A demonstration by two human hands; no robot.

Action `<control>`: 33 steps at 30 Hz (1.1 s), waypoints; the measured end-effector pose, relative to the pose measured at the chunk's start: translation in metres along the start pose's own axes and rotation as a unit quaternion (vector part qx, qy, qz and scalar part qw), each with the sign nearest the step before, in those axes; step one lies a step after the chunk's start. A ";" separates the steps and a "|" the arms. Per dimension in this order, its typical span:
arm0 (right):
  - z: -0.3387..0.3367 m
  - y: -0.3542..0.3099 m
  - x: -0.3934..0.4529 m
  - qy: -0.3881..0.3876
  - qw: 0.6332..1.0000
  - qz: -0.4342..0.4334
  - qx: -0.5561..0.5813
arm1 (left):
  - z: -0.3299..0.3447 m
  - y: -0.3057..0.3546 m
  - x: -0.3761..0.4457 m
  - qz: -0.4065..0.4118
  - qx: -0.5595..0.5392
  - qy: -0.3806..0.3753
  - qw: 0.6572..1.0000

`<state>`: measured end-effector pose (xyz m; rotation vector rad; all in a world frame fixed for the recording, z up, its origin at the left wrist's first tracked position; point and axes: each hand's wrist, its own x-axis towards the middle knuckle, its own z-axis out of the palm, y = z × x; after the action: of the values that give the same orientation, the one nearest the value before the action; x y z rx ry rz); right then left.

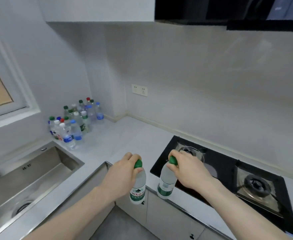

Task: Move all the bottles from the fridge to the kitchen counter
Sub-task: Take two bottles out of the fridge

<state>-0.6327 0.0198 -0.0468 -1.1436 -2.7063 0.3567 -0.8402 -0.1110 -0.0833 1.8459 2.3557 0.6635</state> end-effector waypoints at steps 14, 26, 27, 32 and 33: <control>0.033 -0.062 0.210 -0.072 0.983 -0.170 0.000 | -0.033 -0.104 0.066 -0.200 0.037 0.073 0.976; 0.097 -0.152 0.348 -0.100 0.979 -0.175 -0.008 | -0.061 -0.249 0.130 -0.261 0.057 0.038 0.963; 0.101 -0.159 0.359 -0.101 0.980 -0.170 -0.010 | -0.064 -0.261 0.136 -0.258 0.060 0.032 0.964; 0.123 -0.191 0.411 -0.101 0.985 -0.137 -0.009 | -0.078 -0.325 0.174 -0.228 0.058 0.006 0.972; 0.127 -0.196 0.419 -0.101 0.986 -0.131 -0.010 | -0.079 -0.335 0.181 -0.225 0.059 0.001 0.973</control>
<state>-1.0866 0.1717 -0.0807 -0.7772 -2.9945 0.4269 -1.2189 -0.0242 -0.1015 1.2620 2.7268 0.4777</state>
